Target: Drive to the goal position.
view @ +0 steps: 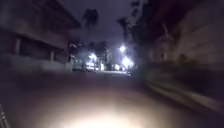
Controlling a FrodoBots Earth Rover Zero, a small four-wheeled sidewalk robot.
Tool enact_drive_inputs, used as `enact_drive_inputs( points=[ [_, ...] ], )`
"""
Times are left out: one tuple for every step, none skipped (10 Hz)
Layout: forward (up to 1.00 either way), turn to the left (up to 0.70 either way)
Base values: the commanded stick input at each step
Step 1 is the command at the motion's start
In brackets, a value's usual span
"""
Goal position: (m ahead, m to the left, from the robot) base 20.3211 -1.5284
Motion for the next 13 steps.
enact_drive_inputs(
  points=[
    [0.7, -0.35],
    [0.7, -0.35],
    [0.7, -0.35],
    [0.7, -0.35],
    [0.7, -0.35],
    [0.7, -0.35],
    [0.7, -0.33],
    [0.7, -0.06],
    [0.7, 0.0],
    [0.7, 0.0],
    [0.7, 0.0],
    [0.7, 0.0],
    [0.7, 0.0]
  ],
)
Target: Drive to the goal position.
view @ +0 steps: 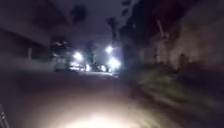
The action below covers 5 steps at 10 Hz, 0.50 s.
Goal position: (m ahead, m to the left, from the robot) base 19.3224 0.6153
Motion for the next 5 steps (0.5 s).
enact_drive_inputs(
  points=[
    [0.7, 0.0],
    [0.7, 0.0],
    [0.7, 0.0],
    [0.7, 0.0],
    [0.7, 0.0]
  ],
)
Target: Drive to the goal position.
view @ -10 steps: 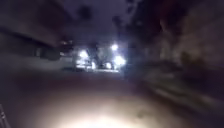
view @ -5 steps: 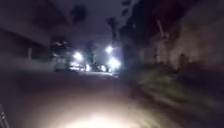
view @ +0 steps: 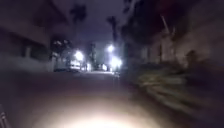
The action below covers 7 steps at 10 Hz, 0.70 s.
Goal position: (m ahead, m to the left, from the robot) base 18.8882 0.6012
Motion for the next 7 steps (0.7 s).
enact_drive_inputs(
  points=[
    [0.7, 0.0],
    [0.7, 0.0],
    [0.7, 0.0],
    [0.7, 0.0],
    [0.7, 0.0],
    [0.7, 0.0],
    [0.7, 0.0]
  ],
)
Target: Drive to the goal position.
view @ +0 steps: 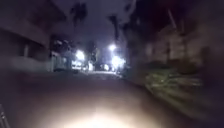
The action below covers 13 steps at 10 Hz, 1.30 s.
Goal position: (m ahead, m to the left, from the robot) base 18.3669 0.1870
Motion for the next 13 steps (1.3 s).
enact_drive_inputs(
  points=[
    [0.7, 0.0],
    [0.7, 0.0],
    [0.7, 0.0],
    [0.7, 0.0],
    [0.7, 0.0],
    [0.7, -0.24],
    [0.7, -0.35],
    [0.7, -0.28],
    [0.7, -0.13],
    [0.7, 0.0],
    [0.7, 0.0],
    [0.7, 0.0],
    [0.7, 0.0]
  ],
)
